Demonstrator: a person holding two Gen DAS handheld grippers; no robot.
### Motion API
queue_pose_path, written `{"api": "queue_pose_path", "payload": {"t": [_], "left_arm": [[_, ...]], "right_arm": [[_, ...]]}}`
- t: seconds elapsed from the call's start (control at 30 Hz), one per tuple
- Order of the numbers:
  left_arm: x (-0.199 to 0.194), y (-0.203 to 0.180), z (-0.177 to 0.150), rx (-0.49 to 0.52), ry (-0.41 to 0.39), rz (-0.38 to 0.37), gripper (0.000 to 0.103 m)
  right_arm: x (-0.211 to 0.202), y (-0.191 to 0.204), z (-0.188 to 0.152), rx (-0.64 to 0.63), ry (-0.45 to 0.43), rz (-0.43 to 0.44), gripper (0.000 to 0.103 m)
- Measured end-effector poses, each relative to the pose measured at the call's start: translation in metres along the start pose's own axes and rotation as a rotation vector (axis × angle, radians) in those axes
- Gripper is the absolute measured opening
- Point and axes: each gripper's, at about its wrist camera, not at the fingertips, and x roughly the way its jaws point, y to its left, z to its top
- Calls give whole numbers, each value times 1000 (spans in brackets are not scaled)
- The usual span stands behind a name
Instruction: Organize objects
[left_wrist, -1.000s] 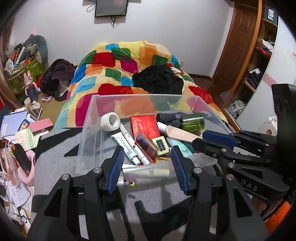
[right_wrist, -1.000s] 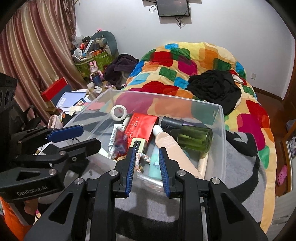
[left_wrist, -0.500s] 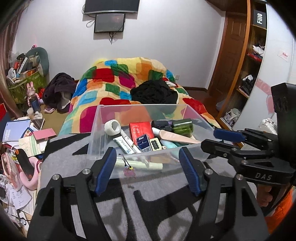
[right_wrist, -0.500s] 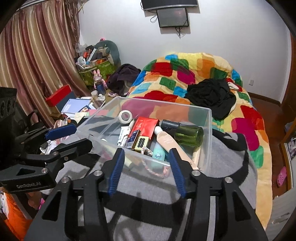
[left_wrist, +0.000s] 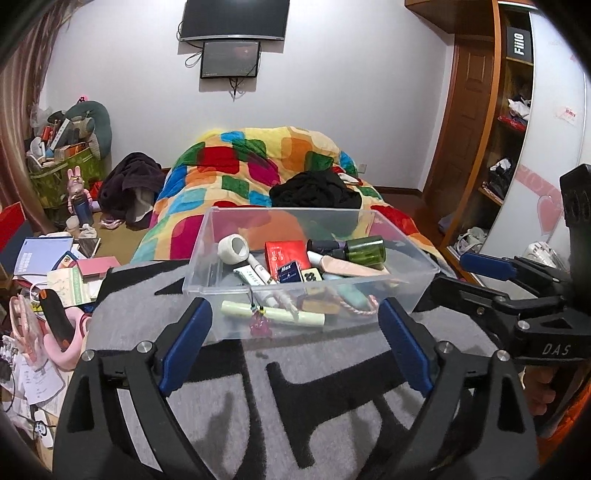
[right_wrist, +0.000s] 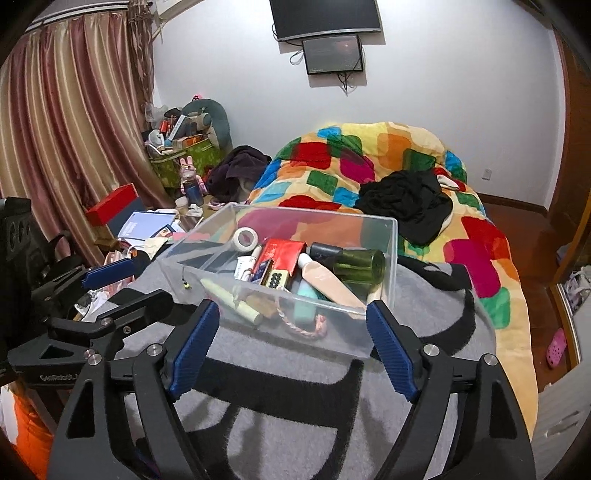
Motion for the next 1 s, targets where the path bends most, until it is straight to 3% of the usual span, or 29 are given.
{"api": "queue_pose_path", "payload": {"t": [1.0], "left_arm": [[7, -1, -6, -2, 22, 16, 93]], "right_arm": [[8, 1, -9, 4, 25, 3, 79]]}}
